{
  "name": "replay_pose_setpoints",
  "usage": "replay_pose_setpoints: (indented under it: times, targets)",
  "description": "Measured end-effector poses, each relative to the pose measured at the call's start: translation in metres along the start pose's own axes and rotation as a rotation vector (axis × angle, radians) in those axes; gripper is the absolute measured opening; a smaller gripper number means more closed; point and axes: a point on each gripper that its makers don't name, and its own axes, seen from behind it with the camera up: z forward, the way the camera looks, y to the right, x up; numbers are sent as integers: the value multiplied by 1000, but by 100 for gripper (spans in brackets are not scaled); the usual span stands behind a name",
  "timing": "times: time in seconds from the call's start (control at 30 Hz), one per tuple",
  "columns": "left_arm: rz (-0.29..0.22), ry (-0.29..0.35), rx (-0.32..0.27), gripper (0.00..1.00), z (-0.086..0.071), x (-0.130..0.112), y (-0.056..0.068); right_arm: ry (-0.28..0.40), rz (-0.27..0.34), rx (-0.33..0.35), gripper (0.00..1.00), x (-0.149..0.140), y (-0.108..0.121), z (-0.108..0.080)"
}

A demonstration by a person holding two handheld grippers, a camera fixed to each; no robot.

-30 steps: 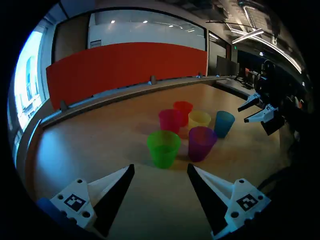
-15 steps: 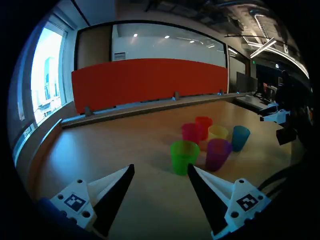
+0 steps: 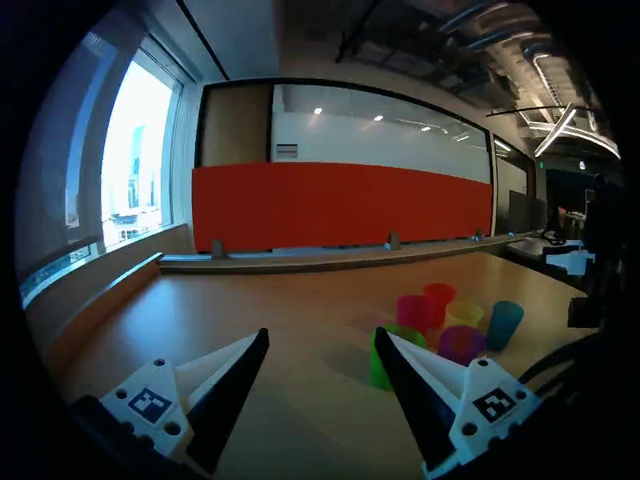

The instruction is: Pour water

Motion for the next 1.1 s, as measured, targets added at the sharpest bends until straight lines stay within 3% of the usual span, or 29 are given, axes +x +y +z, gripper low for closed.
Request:
replay_pose_setpoints:
  times: [0.2, 0.4, 0.7, 1.1]
  targets:
    - [-12, 83, 85, 98, -3, 19, -10, 109, -10, -119, 98, 22, 15, -1]
    - [-53, 125, 94, 98, -4, 30, -5, 157, -7, -193, 98, 32, 22, -4]
    - [-28, 161, 152, 98, -8, 37, -13, 175, 5, -235, 98, 32, 24, -6]
    - [-6, 213, 181, 98, -12, 30, -9, 170, 38, -262, 98, 37, 30, -9]
